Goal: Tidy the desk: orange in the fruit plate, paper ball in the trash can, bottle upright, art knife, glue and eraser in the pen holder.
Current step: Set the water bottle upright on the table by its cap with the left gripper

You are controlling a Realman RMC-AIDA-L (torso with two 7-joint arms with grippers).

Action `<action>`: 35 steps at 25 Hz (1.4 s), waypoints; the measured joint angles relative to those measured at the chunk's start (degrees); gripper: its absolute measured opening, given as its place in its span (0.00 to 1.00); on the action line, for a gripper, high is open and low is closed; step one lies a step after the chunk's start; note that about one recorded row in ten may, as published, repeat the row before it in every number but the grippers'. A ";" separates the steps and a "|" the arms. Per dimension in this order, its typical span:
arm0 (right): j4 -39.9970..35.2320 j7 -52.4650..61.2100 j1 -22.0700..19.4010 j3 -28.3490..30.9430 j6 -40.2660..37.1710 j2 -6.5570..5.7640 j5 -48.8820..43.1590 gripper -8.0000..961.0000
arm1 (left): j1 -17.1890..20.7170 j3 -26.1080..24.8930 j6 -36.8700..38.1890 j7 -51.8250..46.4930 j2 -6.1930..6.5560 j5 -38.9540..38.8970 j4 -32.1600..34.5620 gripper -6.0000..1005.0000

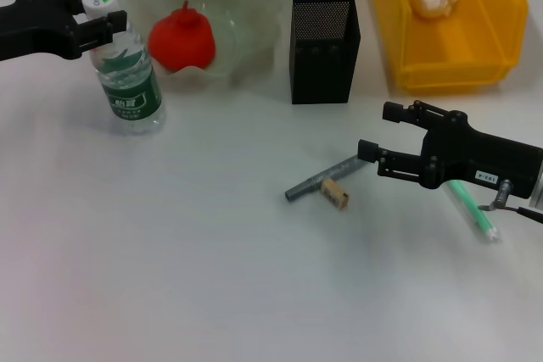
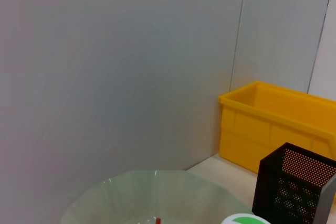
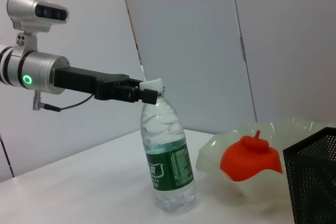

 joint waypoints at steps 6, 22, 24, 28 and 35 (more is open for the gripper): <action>0.08 0.02 0.00 0.00 -0.04 0.00 0.16 0.85 | 0.00 0.13 0.00 0.57 -0.13 0.07 0.00 0.54; 0.09 0.16 0.00 0.01 -0.08 0.00 0.35 0.85 | -0.15 0.51 0.01 1.31 -0.11 0.31 0.00 0.56; 0.09 0.18 0.00 0.06 -0.08 0.00 0.36 0.85 | -0.20 0.53 0.01 1.37 -0.11 0.37 0.00 0.57; 0.09 0.19 0.00 0.16 -0.08 0.00 0.37 0.85 | -0.20 0.53 0.01 1.37 -0.11 0.37 0.00 0.57; 0.09 0.28 0.07 0.24 -0.02 0.00 0.36 0.85 | -0.27 0.25 0.01 1.75 -0.12 0.41 0.00 0.58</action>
